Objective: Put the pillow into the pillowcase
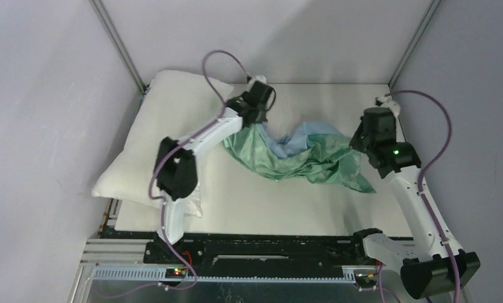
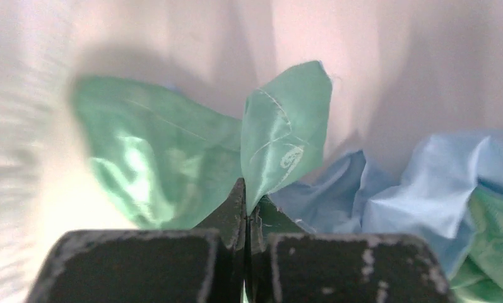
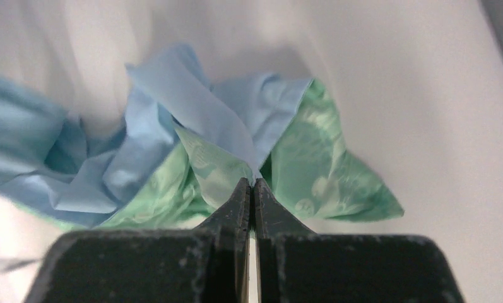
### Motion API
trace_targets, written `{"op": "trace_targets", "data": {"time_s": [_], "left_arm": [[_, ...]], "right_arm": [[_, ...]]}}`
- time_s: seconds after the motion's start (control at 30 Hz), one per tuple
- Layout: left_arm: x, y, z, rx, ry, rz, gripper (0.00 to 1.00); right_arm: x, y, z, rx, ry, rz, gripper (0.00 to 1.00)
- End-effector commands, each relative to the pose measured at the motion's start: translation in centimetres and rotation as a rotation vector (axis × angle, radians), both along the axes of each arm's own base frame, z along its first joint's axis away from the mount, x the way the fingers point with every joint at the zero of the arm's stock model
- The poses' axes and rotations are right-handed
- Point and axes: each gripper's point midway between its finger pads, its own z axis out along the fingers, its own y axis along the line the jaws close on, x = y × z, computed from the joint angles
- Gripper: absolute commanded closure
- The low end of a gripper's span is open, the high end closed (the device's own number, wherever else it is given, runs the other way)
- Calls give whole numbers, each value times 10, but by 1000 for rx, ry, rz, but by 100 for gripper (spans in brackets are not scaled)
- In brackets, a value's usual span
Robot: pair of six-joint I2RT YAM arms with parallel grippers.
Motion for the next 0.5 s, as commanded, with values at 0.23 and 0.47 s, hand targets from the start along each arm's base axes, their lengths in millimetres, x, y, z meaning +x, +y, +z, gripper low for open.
{"op": "trace_targets", "data": {"time_s": [0.23,0.47], "left_arm": [[38,87,339,-304,-649,124,100],[15,107,467,-576,-970,91,100]], "right_arm": [[114,-92,208,116,-512,-225,100],[133,-121,366,172,-828,-228,100]]}}
